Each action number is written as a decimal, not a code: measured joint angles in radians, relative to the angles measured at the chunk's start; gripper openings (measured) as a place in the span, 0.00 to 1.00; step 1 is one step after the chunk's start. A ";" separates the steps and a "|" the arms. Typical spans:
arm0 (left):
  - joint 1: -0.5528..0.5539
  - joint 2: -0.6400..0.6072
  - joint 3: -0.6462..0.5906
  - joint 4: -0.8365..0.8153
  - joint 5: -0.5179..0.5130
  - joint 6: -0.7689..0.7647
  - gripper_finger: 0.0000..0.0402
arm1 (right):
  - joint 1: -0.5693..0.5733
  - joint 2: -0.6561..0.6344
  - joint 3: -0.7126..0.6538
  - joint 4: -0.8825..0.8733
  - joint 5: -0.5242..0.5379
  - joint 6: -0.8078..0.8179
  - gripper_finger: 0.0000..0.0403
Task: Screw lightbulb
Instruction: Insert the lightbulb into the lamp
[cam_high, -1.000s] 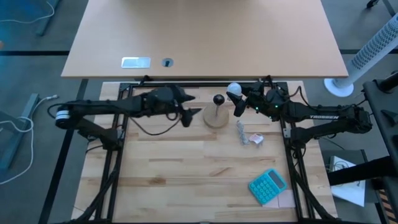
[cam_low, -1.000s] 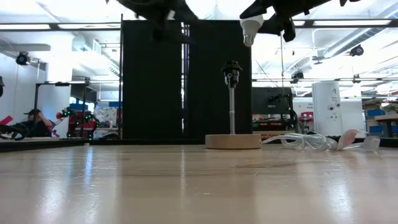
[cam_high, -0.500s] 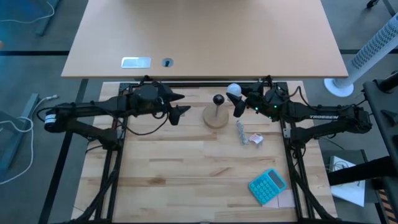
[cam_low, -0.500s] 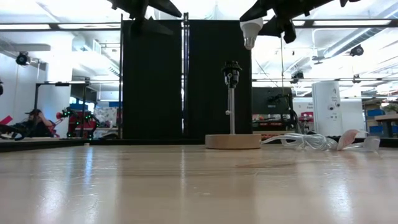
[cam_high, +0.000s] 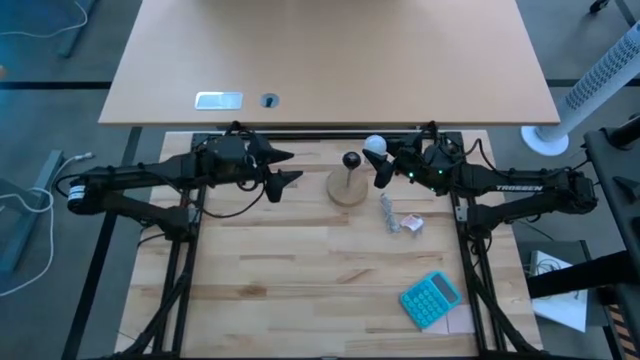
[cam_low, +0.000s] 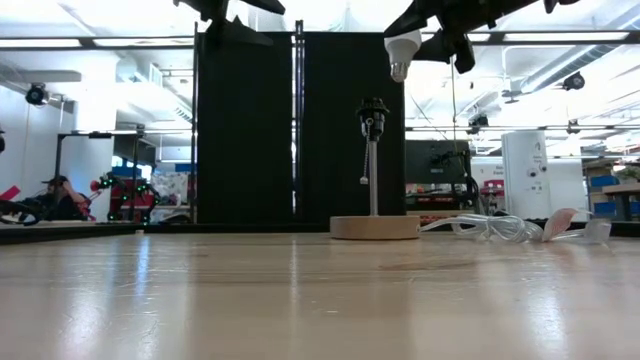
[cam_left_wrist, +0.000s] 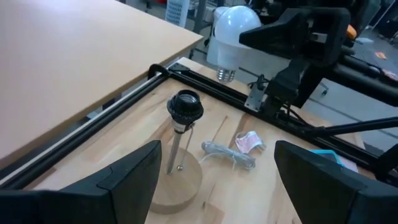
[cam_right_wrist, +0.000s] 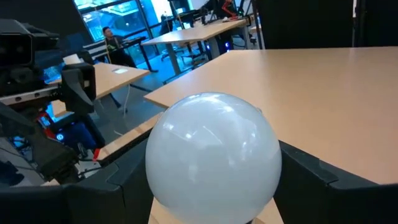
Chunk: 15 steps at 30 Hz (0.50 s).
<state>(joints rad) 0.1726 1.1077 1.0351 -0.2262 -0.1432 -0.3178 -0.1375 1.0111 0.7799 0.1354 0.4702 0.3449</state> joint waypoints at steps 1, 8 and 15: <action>0.000 0.000 0.000 0.000 0.000 0.002 0.76 | 0.000 0.000 0.000 0.002 0.000 0.001 0.61; -0.001 0.002 0.000 -0.001 0.014 -0.005 0.76 | 0.000 -0.001 0.000 -0.001 -0.003 -0.012 0.61; -0.001 0.040 0.000 0.028 -0.041 -0.006 0.76 | 0.000 -0.001 0.000 -0.018 -0.034 -0.035 0.62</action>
<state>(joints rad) 0.1715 1.1481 1.0351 -0.1980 -0.1838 -0.3238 -0.1375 1.0103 0.7799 0.1170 0.4362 0.3096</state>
